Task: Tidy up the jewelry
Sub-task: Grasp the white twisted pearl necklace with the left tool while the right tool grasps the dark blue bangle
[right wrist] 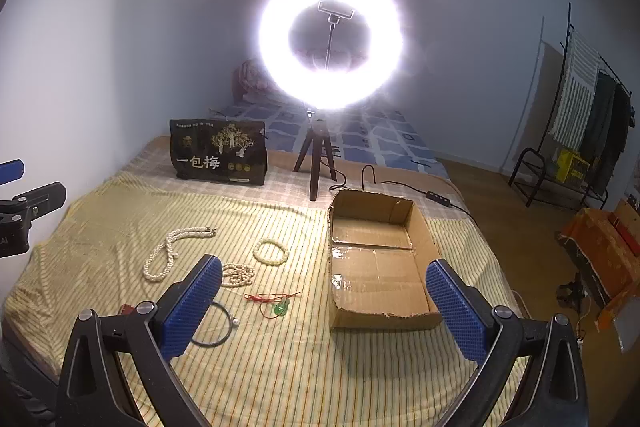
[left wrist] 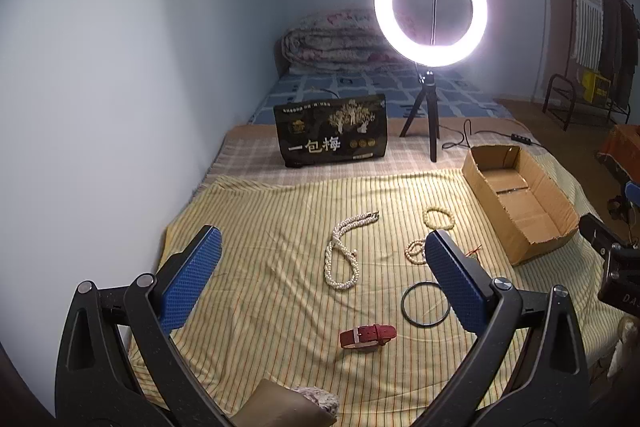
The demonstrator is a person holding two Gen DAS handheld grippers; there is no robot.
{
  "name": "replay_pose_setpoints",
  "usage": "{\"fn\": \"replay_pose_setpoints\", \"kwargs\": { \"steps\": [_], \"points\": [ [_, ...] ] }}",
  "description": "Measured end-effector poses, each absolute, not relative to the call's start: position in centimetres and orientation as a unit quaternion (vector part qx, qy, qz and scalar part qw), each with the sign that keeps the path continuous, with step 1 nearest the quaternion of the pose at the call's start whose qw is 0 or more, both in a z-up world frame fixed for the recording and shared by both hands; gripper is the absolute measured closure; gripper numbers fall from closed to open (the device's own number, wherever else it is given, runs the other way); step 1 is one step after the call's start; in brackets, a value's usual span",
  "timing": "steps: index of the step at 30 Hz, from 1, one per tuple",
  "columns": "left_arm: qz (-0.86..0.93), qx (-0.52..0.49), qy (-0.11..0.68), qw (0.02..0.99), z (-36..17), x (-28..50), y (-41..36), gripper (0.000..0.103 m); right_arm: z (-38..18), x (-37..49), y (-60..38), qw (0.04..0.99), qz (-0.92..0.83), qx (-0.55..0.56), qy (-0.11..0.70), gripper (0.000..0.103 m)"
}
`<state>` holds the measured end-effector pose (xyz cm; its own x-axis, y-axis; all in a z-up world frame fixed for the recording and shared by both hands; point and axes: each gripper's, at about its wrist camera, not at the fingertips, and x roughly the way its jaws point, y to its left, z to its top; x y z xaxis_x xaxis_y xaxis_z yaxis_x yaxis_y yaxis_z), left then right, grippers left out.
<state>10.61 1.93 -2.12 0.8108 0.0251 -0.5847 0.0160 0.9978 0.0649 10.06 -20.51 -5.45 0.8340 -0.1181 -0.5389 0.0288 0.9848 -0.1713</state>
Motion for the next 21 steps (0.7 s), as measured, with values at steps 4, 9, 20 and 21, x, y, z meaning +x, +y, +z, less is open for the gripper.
{"fn": "replay_pose_setpoints", "kwargs": {
  "steps": [4,9,20,21],
  "points": [
    [-0.011,0.021,0.343,0.939,-3.2,12.5,2.6,0.0,-6.5,11.8,-20.6,0.949,-0.03,-0.081,0.304,0.0],
    [-0.02,0.018,0.372,0.928,-5.0,14.8,3.7,0.0,-8.9,13.4,-20.5,0.945,0.008,-0.086,0.316,0.0],
    [-0.026,-0.068,0.486,0.871,-11.4,20.5,7.9,0.051,-15.4,17.9,-19.7,0.878,0.115,-0.046,0.462,0.016],
    [-0.03,-0.073,0.496,0.865,-12.0,20.8,8.0,0.053,-16.1,18.5,-19.8,0.869,0.123,-0.033,0.478,0.018]
  ]
}}
